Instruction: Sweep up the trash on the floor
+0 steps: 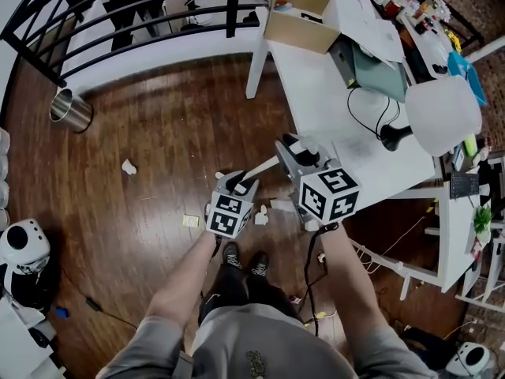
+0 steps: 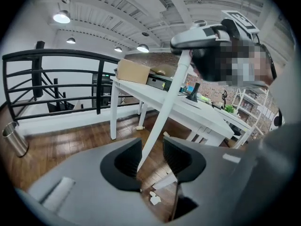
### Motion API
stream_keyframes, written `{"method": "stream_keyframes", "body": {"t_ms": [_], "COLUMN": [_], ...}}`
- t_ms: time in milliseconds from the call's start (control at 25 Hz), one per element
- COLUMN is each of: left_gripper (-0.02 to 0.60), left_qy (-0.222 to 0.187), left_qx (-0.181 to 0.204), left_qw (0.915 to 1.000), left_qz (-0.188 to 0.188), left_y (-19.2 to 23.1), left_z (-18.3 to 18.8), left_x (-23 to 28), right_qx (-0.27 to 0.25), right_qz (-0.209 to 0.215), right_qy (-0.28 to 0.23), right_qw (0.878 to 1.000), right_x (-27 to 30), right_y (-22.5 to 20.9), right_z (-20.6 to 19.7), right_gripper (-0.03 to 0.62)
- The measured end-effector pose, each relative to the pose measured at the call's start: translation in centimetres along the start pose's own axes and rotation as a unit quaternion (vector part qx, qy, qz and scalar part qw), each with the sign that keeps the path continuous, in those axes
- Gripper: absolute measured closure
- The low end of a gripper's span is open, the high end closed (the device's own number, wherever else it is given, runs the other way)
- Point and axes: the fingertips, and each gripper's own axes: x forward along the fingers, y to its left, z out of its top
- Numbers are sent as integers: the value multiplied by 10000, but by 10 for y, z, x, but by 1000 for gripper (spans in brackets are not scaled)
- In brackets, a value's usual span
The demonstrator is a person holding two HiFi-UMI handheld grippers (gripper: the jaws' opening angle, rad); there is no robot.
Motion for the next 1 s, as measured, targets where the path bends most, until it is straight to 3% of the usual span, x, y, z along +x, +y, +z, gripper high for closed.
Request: {"method": "stream_keyframes", "body": {"t_ms": [240,600,680,760,1000], "left_gripper": [339,328,337,461,469], "left_qy": [-72,-292,-313,-379,-335], "left_qx": [171,627,744,926,1318], "left_qw": [9996,9957,9943,9925,9868], "left_qz": [-190,-616,-695,-696,-877], "left_y": [-38,-102,-122,-138,-171], "left_z": [-12,1,1,4,3], "left_x": [-17,-49,-55,-61,-75], "right_qx": [-63,-196,-243,-279,-305], "right_qz": [199,400,460,479,402], "right_qy": [-264,-626,-677,-737,-897], "right_qw": [9994,9970,9964,9957,9947], "right_x": [-64,-146,-162,-178,-220], "right_y": [38,88,99,106,109], "right_z": [27,53,55,56,54], "right_gripper": [519,520,520,520,520]}}
